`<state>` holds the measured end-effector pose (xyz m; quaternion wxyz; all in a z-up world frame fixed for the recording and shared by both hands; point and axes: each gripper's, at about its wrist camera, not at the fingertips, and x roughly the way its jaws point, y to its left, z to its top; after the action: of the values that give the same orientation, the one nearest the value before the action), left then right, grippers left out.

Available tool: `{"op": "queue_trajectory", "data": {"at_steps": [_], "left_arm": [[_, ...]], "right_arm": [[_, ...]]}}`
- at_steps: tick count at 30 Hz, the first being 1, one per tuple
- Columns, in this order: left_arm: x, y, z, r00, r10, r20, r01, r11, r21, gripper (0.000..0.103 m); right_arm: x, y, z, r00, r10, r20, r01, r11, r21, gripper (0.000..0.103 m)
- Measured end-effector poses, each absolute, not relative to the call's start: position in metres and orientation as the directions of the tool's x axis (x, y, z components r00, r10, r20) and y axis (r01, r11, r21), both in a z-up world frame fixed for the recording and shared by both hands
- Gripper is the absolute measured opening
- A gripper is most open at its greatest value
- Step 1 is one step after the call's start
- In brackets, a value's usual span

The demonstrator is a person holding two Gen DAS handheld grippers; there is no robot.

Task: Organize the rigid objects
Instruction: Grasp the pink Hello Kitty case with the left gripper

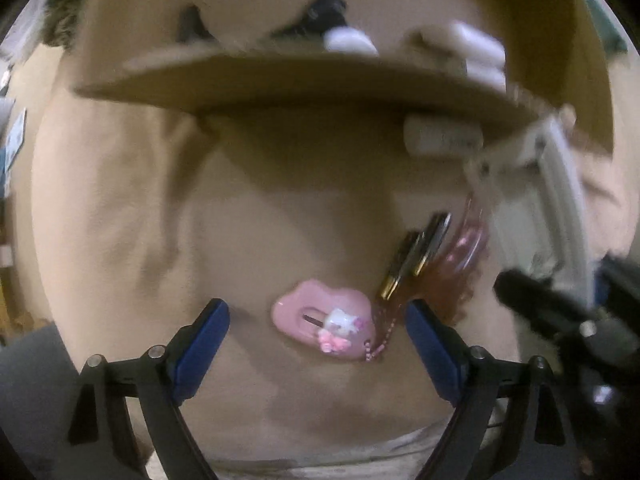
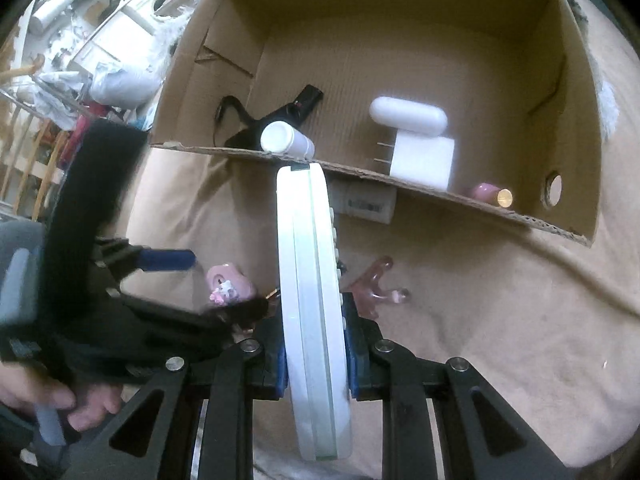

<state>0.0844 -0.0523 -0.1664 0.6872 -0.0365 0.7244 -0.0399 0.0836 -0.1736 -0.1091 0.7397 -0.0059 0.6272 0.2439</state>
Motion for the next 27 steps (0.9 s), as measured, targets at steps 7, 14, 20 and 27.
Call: {"op": "queue_trajectory", "data": {"at_steps": [7,14,20,27], "left_arm": [[0.085,-0.049,-0.172,-0.047,-0.089,-0.995,-0.01,0.996,-0.089,0.068],[0.086,-0.035,-0.167,-0.048,-0.07,-0.996,-0.01,0.998,-0.07,0.01],[0.091,-0.024,-0.151,-0.013,-0.128,-0.992,-0.033,0.991,-0.127,0.011],[0.082,-0.011,-0.117,0.083,-0.122,-0.989,-0.03,0.992,-0.125,0.011]], "right_arm": [[0.084,-0.177,-0.11,0.085,0.36,-0.929,-0.365,0.879,0.307,0.023],[0.085,-0.172,-0.113,0.079,0.355,-0.931,-0.372,0.877,0.303,0.023],[0.082,-0.178,-0.114,0.076,0.346,-0.935,-0.359,0.884,0.299,0.022],[0.07,-0.184,-0.102,0.088,0.363,-0.928,-0.349,0.883,0.312,0.022]]}}
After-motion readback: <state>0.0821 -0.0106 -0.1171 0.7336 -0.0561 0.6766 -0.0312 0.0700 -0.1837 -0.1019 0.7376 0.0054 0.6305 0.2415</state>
